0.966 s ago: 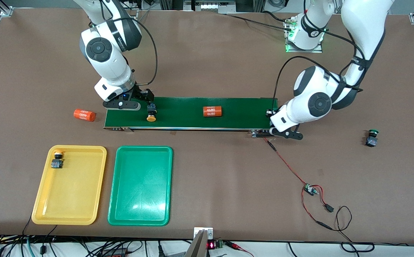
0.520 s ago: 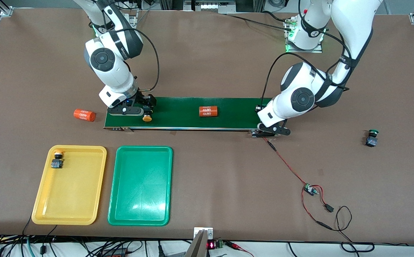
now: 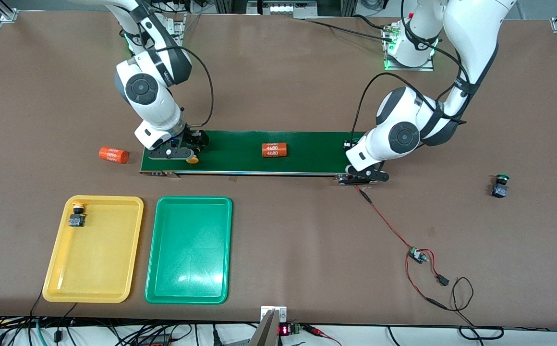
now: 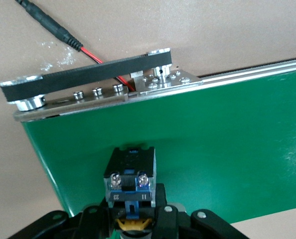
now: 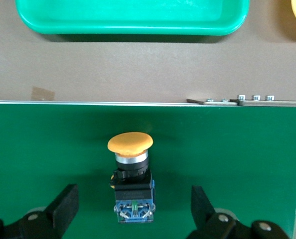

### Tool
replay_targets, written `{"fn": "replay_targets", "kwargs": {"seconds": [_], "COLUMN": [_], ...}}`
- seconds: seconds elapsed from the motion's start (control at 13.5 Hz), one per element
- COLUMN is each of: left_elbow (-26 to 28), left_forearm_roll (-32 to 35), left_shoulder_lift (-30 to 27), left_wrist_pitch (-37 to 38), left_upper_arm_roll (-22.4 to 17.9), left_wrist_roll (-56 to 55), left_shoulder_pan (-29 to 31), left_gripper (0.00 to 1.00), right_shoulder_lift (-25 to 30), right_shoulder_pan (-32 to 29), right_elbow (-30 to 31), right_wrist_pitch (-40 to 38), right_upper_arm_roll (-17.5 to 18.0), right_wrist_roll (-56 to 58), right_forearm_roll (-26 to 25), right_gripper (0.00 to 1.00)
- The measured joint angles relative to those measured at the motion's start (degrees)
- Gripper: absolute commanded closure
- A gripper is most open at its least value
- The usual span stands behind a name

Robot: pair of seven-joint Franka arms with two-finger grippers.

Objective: Sort buttons by color to trays

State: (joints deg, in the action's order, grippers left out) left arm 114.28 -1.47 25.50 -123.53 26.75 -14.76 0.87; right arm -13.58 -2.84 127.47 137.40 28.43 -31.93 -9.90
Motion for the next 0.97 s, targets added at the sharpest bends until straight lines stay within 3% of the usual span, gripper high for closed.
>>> {"fn": "replay_targets", "kwargs": {"seconds": [0.07,0.45,0.67,0.82,0.97], "left_elbow": [0.0,-2.5,-2.8,-2.8,-2.7], "left_forearm_roll": [0.0,0.0,0.0,0.0,0.4], "left_shoulder_lift": [0.0,-2.2,-5.6,-6.1,-6.0], "left_wrist_pitch": [0.0,-0.3,2.2,3.3,3.4], "left_upper_arm_roll": [0.0,-1.3,-2.1,-2.4,-2.8], "left_wrist_roll": [0.2,4.8,5.6,6.8,7.5], "left_shoulder_pan": [0.0,2.1,10.8,18.2,23.8], "left_gripper": [0.0,0.0,0.0,0.0,0.0], "right_shoulder_lift": [-0.5,-1.4,-2.0,-2.3,-2.8], "right_shoulder_pan": [-0.2,-1.6,-1.8,-1.8,-1.9], "right_elbow": [0.0,0.6,0.7,0.8,0.8], "right_wrist_pitch": [0.0,0.0,0.0,0.0,0.0], "right_upper_arm_roll": [-0.1,-0.2,-0.6,-1.3,-2.0], "right_wrist_roll": [0.5,3.2,4.0,5.0,5.5], "right_forearm_roll": [-0.2,-0.4,-0.4,-1.2,-2.1], "right_gripper": [0.0,0.13,0.17,0.35,0.63]}}
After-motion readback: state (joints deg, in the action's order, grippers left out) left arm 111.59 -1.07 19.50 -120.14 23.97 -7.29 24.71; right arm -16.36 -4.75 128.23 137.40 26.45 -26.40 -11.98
